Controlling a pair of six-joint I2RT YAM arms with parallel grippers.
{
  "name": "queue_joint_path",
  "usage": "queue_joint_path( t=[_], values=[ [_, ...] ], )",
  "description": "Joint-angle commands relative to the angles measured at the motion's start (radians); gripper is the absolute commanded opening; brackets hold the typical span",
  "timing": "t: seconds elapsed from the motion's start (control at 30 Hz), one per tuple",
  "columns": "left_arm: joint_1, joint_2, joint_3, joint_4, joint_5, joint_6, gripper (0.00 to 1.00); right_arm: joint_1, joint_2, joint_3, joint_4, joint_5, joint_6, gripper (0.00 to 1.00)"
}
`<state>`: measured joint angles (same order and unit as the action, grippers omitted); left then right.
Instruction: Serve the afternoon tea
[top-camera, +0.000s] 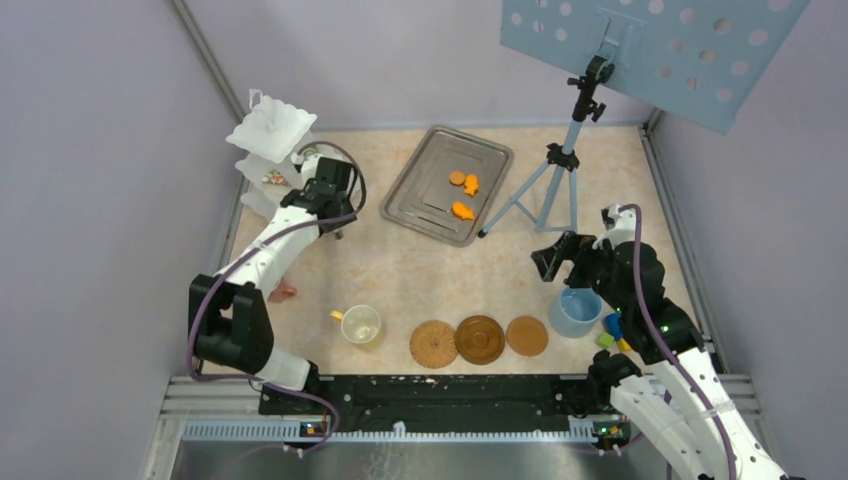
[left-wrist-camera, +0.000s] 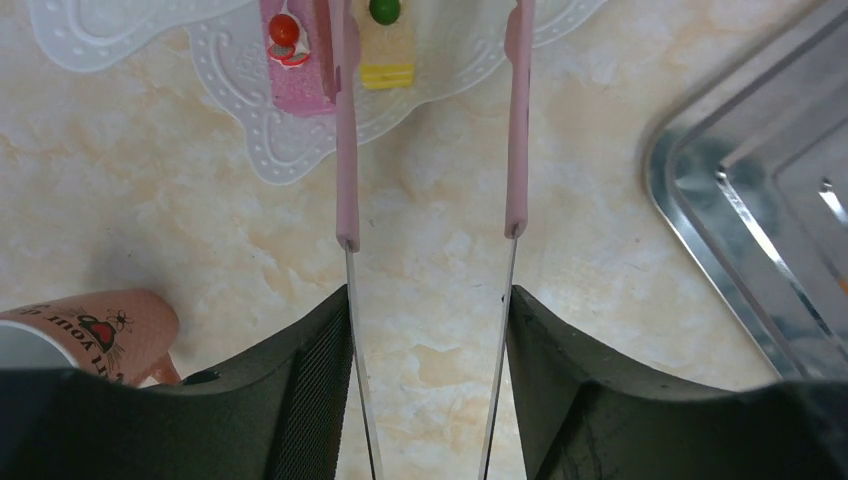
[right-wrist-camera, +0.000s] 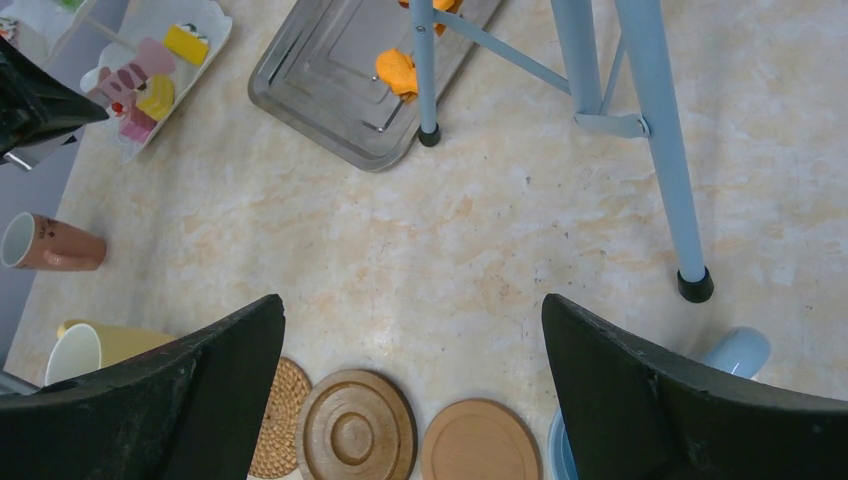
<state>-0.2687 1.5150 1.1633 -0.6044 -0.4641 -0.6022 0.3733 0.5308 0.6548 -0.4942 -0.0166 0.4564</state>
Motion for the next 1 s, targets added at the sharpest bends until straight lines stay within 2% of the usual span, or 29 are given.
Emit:
queue_joint_path(
  t=[0.0, 0.3, 0.4, 0.53, 0.63, 0.77, 0.97],
  values=[
    [0.003, -0.103, 0.018, 0.019, 0.130, 0.064, 0.60, 0.010, -0.003, 0.006, 0.034, 0.010, 0.001, 0.98],
    [-0.013, -0.251, -0.042, 0.089, 0.276, 0.171, 0.59, 0.011, -0.012, 0.006, 0.033, 0.009, 0.001, 0.98],
    [-0.025, -0.267, -0.018, 0.106, 0.410, 0.239, 0.59, 0.011, -0.011, 0.006, 0.032, 0.011, 0.001, 0.98],
    [-0.129, -0.228, 0.040, 0.109, 0.514, 0.352, 0.60, 0.011, -0.018, 0.007, 0.032, 0.010, 0.002, 0.98],
    [-0.263, -0.150, 0.084, 0.113, 0.524, 0.424, 0.61, 0.010, -0.020, 0.013, 0.023, 0.014, 0.002, 0.98],
    [-0.390, -0.038, 0.146, 0.125, 0.501, 0.468, 0.61, 0.010, -0.033, 0.020, 0.014, 0.014, 0.004, 0.98],
    [-0.478, 0.133, 0.265, 0.113, 0.331, 0.502, 0.61, 0.011, -0.043, 0.032, -0.001, 0.010, 0.004, 0.98]
  ],
)
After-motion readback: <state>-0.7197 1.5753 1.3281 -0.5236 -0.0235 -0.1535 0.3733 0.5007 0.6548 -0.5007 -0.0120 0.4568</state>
